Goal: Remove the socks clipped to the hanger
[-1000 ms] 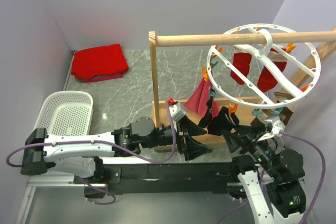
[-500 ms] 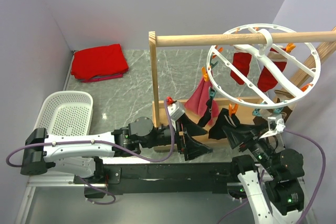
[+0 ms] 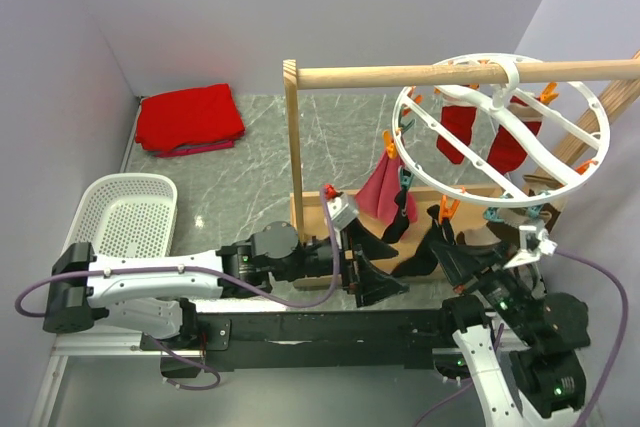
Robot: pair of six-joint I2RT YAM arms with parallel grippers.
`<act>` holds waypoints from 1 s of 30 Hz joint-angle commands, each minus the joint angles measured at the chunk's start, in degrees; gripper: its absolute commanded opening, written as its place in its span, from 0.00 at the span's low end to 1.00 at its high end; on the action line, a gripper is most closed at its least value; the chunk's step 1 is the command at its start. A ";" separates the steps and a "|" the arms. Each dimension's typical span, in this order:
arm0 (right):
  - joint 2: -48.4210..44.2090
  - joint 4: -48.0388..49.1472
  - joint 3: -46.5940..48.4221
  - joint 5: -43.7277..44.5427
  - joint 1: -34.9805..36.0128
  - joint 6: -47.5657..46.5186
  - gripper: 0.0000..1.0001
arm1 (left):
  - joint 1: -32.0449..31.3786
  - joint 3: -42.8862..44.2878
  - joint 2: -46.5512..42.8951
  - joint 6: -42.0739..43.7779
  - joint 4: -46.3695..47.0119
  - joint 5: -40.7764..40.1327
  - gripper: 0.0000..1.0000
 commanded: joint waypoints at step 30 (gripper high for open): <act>14.96 -23.35 29.66 -6.42 -0.47 -13.06 0.64 | -0.30 11.50 12.02 -2.86 -3.79 8.63 0.01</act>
